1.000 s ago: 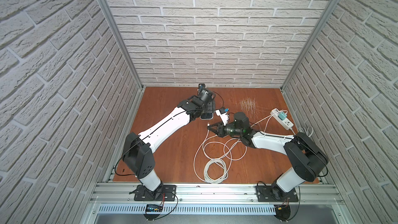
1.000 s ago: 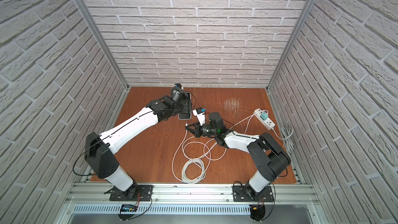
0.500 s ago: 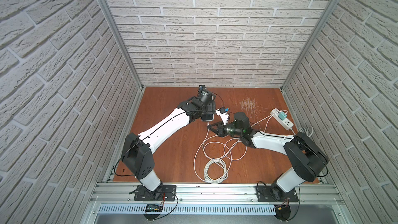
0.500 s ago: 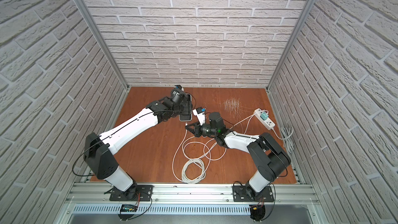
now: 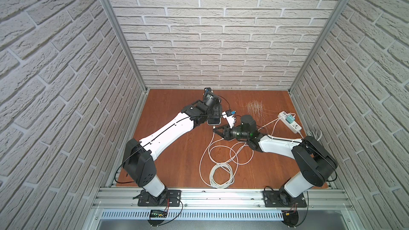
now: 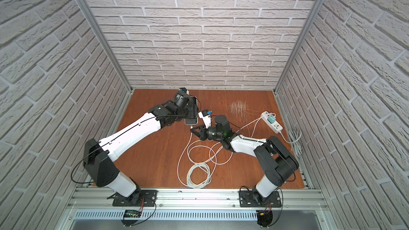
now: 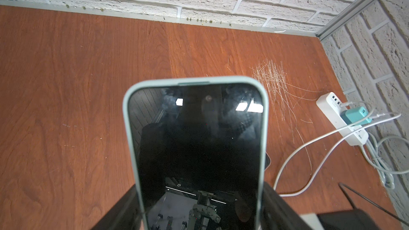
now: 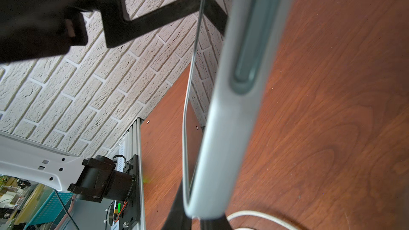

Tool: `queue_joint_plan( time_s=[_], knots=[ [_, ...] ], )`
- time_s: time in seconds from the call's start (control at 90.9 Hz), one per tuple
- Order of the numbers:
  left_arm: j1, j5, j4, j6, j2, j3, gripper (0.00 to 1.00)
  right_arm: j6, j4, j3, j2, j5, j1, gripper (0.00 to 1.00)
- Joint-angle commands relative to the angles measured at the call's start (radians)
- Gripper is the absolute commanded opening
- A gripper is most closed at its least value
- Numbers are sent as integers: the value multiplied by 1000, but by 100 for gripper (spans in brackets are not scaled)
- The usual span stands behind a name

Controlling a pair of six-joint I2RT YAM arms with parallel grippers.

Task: Plug the charging cable into the phone
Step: Insert the charging cable into the phone.

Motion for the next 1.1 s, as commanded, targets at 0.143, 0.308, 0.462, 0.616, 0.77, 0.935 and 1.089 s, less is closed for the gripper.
queue_joint_plan(
  time_s=[0.143,0.308,0.462,0.616,0.77,0.935,1.089],
  knots=[
    [-9,3,71,-5,-42,-16,28,7,66,-10,-6,-8,-5,3],
    [-9,0,71,-3,-43,-21,28,8,68,-10,-6,-7,-6,3],
    [-13,12,74,-1,-48,-26,28,9,68,-12,-7,-2,-8,3],
    [-25,22,73,8,-54,-40,28,11,71,-14,-7,-4,-11,3],
    [-42,27,63,17,-57,-59,28,12,72,-14,-7,-6,-12,3],
    [-60,26,62,17,-80,-104,28,14,76,-18,-10,-4,-12,3],
    [-71,32,65,3,-107,-157,28,15,78,-20,-10,-2,-14,3]
  ],
)
